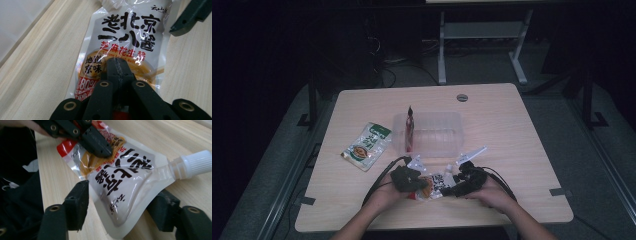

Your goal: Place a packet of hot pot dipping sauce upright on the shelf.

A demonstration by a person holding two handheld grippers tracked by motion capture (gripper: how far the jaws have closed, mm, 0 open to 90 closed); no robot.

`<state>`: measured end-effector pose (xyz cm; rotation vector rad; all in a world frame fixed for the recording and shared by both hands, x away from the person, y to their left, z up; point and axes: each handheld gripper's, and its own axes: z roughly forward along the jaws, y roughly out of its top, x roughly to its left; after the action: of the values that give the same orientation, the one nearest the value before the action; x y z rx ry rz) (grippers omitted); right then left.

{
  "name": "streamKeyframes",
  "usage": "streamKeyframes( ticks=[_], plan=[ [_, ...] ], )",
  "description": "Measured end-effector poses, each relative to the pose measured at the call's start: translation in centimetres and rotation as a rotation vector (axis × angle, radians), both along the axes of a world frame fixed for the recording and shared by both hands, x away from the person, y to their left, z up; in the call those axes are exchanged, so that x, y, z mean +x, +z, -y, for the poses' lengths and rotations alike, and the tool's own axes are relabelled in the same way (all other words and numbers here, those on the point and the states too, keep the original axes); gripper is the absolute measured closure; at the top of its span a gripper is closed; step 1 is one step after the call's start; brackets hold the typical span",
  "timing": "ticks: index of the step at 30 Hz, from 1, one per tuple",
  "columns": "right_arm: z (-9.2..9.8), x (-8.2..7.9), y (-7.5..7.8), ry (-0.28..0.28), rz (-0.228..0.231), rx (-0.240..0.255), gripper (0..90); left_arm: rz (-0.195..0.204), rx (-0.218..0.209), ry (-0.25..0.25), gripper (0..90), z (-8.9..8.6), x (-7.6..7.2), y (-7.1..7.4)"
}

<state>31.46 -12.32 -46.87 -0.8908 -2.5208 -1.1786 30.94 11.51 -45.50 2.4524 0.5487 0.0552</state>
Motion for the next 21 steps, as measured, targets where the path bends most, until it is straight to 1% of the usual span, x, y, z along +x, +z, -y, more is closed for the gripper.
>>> streamKeyframes(
  ticks=[1,3,4,5,6,9,10,11,13,19,21],
  plan=[
    [0.0,0.0,0.0,0.0,0.0,0.0,39.9,0.0,-0.006,0.005,89.9,0.02,-0.04,-0.03],
    [0.0,0.05,0.03,-0.001,0.009,-0.001,45.1,0.002,-0.004,0.003,90.0,-0.01,-0.06,-0.03],
    [0.0,0.09,0.06,-0.004,0.008,0.003,51.0,0.005,-0.005,0.002,90.0,-0.02,-0.08,-0.05],
    [0.0,0.09,0.06,-0.004,0.008,0.003,51.0,0.005,-0.005,0.002,89.9,-0.02,-0.08,-0.05],
    [-0.01,0.13,0.04,-0.006,0.015,0.01,53.9,0.005,-0.005,0.002,89.9,-0.03,-0.08,-0.05],
    [-0.04,0.25,0.18,-0.005,0.012,0.028,61.2,0.007,-0.007,0.002,89.9,-0.03,-0.11,-0.06],
    [-0.15,0.22,0.29,0.001,0.012,0.031,66.0,0.007,-0.007,0.002,89.9,-0.03,-0.12,-0.07],
    [-0.15,0.22,0.29,0.001,0.012,0.031,66.0,0.008,-0.007,0.002,89.9,-0.03,-0.13,-0.07],
    [-0.19,0.24,0.32,0.007,0.02,0.038,73.6,0.007,-0.009,0.001,89.9,-0.06,-0.12,-0.08],
    [-0.35,0.21,0.46,0.036,0.044,0.048,85.5,0.003,-0.016,-0.001,89.9,-0.14,-0.14,-0.11],
    [-0.43,0.14,0.5,0.039,0.045,0.055,88.0,0.002,-0.019,-0.007,89.9,-0.24,-0.09,-0.04]
  ],
)
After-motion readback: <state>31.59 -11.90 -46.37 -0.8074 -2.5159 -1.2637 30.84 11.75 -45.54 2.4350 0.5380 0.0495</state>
